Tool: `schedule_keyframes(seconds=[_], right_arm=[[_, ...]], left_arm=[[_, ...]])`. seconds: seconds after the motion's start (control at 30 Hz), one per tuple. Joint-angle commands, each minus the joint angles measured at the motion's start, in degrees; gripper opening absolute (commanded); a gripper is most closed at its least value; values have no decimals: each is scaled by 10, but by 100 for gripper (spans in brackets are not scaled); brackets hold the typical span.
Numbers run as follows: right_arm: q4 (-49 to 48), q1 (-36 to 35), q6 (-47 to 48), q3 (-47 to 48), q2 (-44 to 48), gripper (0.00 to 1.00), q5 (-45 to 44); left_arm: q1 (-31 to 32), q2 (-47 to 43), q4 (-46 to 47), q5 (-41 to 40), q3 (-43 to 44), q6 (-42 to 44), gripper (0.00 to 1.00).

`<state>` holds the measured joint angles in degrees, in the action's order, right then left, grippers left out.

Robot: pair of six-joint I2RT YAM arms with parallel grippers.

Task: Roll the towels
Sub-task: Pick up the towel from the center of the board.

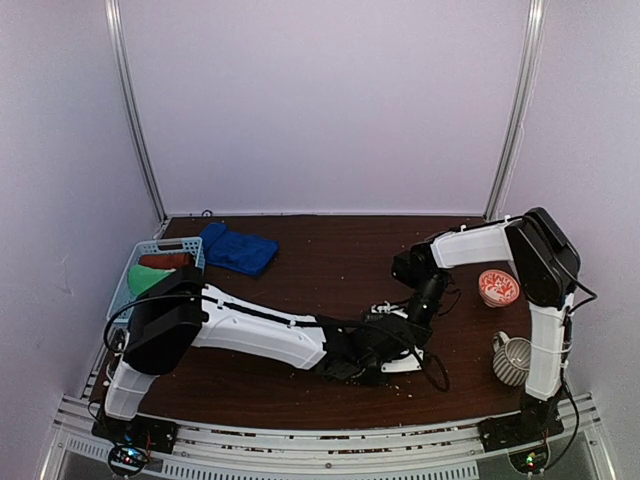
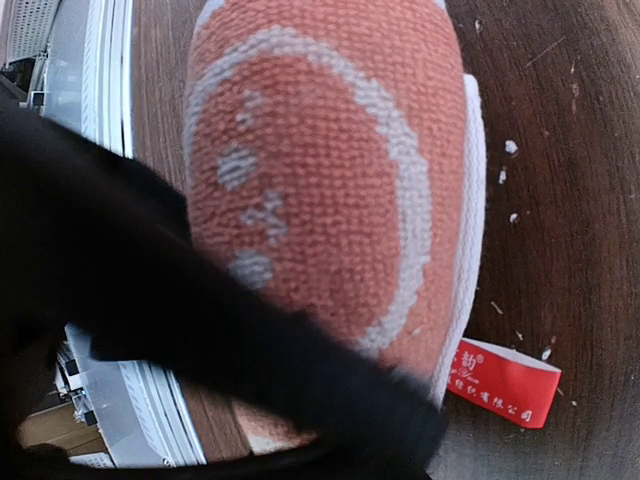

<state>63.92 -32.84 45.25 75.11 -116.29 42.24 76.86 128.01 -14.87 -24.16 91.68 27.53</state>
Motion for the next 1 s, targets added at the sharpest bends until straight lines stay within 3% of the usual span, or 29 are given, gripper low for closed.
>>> schedule_keyframes(seconds=[0.0,0.2,0.4,0.63,0.73,0.8,0.97], right_arm=[[-9,0,15,-23,-43,14,-59],[56,5,70,-2,-53,15,-3],[127,13,135,23,-54,17,57],[138,33,146,28,1,39,69],[138,45,144,44,42,42,58],[138,60,144,59,66,52,60],[117,103,127,75,111,65,47]], left_arm=[[-17,32,-23,-15,23,6,64],[-20,61,-34,-18,52,17,54],[-24,66,-30,-38,56,25,25],[-32,3,2,-30,18,22,12],[-38,-24,1,-22,2,13,6],[-47,-44,-10,-2,-4,-4,1],[-72,-107,-34,12,-46,-32,0]])
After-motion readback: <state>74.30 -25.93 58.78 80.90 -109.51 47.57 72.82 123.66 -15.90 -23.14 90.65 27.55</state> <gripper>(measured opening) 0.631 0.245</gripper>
